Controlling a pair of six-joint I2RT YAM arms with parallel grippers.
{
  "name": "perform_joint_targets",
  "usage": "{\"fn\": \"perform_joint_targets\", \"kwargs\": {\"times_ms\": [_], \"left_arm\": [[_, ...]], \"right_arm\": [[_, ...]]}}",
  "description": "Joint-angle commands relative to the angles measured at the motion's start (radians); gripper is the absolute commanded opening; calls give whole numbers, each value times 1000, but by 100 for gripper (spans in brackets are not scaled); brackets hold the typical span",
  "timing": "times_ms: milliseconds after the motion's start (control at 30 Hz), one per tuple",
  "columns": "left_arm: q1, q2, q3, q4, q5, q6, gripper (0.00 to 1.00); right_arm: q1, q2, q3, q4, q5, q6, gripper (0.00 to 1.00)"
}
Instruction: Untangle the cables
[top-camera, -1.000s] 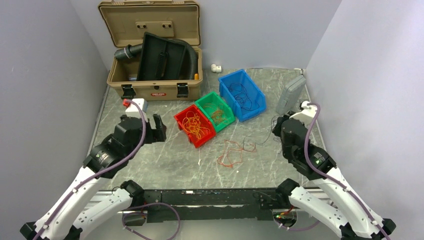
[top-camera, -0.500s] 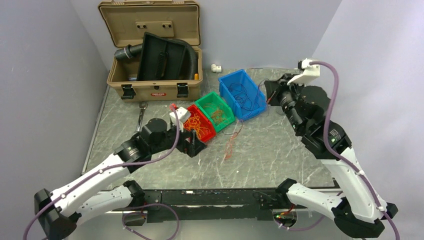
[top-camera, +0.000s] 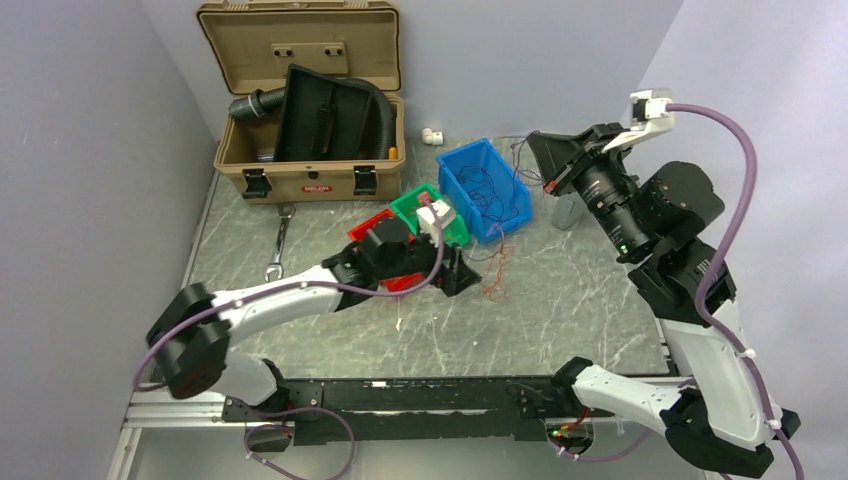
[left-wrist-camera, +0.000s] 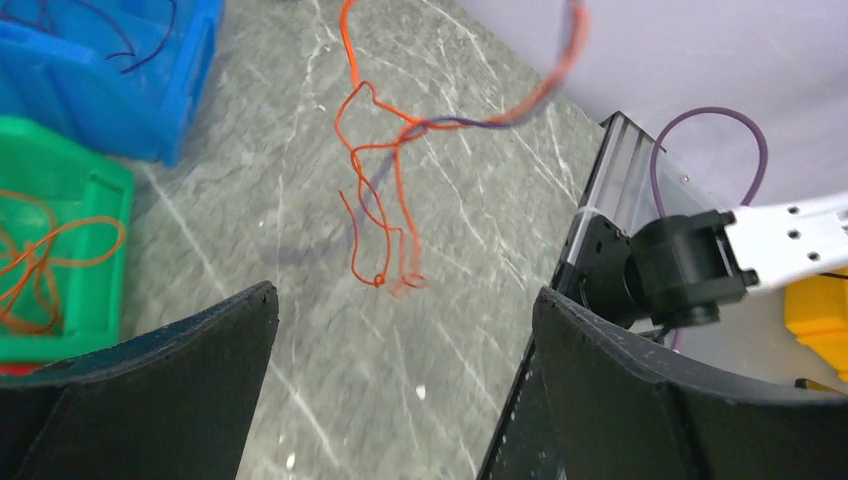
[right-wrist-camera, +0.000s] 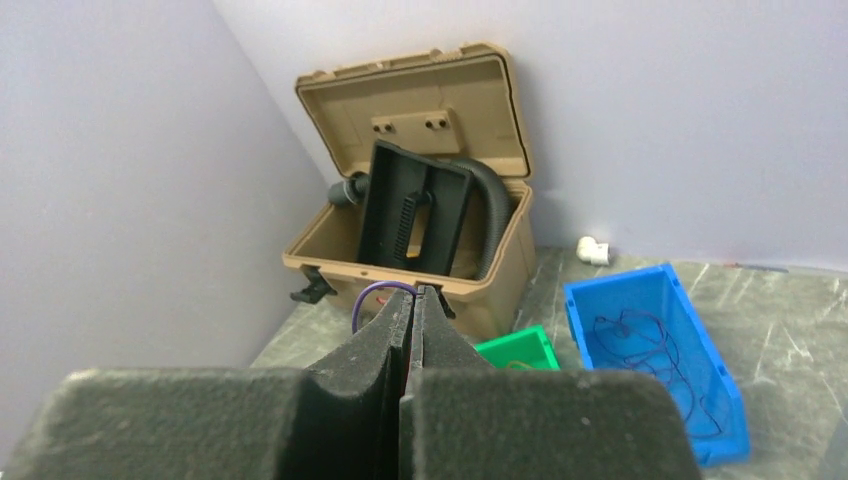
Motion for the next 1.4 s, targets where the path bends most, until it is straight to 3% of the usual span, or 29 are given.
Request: {"fn": "perform_joint_targets", "kwargs": {"times_ms": [0, 167, 300, 367, 433, 567, 733, 867, 900, 933, 1067, 1133, 1233, 1367], "left_arm": [[-36, 132, 78, 208, 11, -54, 99], [-64, 303, 165, 336, 56, -139, 96], [-84, 399, 235, 333, 96, -183, 76], [-85, 424, 213, 369, 100, -216, 60], [-83, 429, 165, 369, 81, -230, 52], [-83, 390, 37, 330, 21, -209, 36], [-84, 266, -188, 306, -61, -208, 0], [-79, 92, -331, 220, -132, -211, 0], [-79, 42, -353, 202, -143, -204, 0], [-79, 1, -366, 185, -145, -191, 7], [-82, -95, -319, 117, -105, -132, 68], [-86, -94, -273, 125, -78, -116, 85], [-97, -55, -208, 162, -37, -111, 99], [-133, 25, -103, 215, -35, -93, 99]], "right_arm": [[1, -10, 83, 65, -14, -20, 0], [1, 3, 148, 86, 1, -24, 0], [1, 18, 194, 87, 17, -27, 0], [1, 17, 206, 92, 40, -38, 0], [1, 20, 230, 96, 81, -59, 0], [0, 39, 295, 107, 209, -120, 0], [1, 32, 284, 190, 329, -206, 0], [0, 32, 245, 210, 379, -229, 0], [0, 31, 235, 206, 376, -221, 0], [0, 28, 223, 205, 371, -211, 0], [1, 19, 177, 216, 349, -175, 0], [0, 22, 175, 212, 343, -160, 0], [1, 38, 190, 205, 322, -134, 0], [-1, 64, 217, 192, 293, -104, 0]]}}
